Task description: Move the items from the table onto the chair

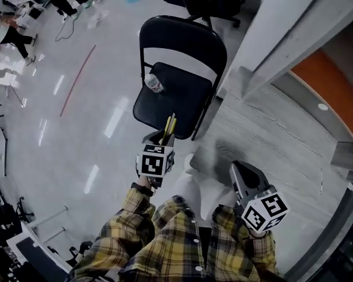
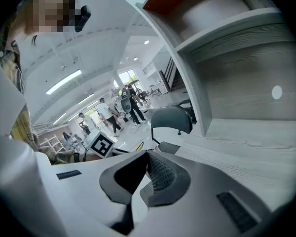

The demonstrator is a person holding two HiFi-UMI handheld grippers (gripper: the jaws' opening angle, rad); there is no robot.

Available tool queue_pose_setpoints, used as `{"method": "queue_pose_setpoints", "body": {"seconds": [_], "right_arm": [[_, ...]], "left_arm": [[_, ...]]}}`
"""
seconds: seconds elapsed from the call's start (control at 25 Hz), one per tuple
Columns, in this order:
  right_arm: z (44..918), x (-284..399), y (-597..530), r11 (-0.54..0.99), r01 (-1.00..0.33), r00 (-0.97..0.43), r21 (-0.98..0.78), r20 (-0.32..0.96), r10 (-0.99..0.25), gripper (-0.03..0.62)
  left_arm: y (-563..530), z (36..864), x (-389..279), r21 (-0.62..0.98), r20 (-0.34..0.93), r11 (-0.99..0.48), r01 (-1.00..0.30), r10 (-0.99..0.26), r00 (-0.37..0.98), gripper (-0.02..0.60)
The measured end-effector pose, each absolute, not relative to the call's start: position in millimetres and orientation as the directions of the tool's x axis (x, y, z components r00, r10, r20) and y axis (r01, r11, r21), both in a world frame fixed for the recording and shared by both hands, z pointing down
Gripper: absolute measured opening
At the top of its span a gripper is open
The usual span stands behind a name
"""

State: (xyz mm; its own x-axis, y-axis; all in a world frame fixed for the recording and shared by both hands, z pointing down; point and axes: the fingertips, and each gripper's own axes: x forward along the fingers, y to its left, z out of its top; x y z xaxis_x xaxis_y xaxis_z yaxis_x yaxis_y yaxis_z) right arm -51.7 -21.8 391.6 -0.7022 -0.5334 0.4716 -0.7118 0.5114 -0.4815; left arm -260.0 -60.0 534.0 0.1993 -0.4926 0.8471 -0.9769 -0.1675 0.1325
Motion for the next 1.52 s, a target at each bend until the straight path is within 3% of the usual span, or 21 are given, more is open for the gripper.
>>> {"method": "queue_pose_setpoints", "body": {"seconds": [0.4,0.8,1.12,1.52], "right_arm": [[438.6,-105.2,-34.6,0.402,-0.731,-0.678,-0.551,0.52,-0.52,0.018],[501.2,-112.5,-36.1,0.305,-0.768,-0.629,-0.564,0.572,-0.526,0.018],[521.7,-106.8,-35.0,0.255,-0.773,-0.612,-0.581,0.578,-0.54,0.018],[514.9,-107.8,-35.1,0.256,-0.766,-0.614,-0.59,0.554,-0.562,0.018]], "left_arm": [[-116.6,698.9,-280.0,0.117,0.909,-0.229,-0.966,-0.368,0.198,0.117],[-138.5,838.4,-308.6,0.107,0.951,-0.159,-0.982,-0.273,0.148,0.118],[-135.6,872.5,-311.7,0.11,0.96,-0.136,-0.985,-0.243,0.141,0.118],[-137.3,857.0,-309.4,0.093,0.957,-0.16,-0.983,-0.26,0.133,0.124]]}}
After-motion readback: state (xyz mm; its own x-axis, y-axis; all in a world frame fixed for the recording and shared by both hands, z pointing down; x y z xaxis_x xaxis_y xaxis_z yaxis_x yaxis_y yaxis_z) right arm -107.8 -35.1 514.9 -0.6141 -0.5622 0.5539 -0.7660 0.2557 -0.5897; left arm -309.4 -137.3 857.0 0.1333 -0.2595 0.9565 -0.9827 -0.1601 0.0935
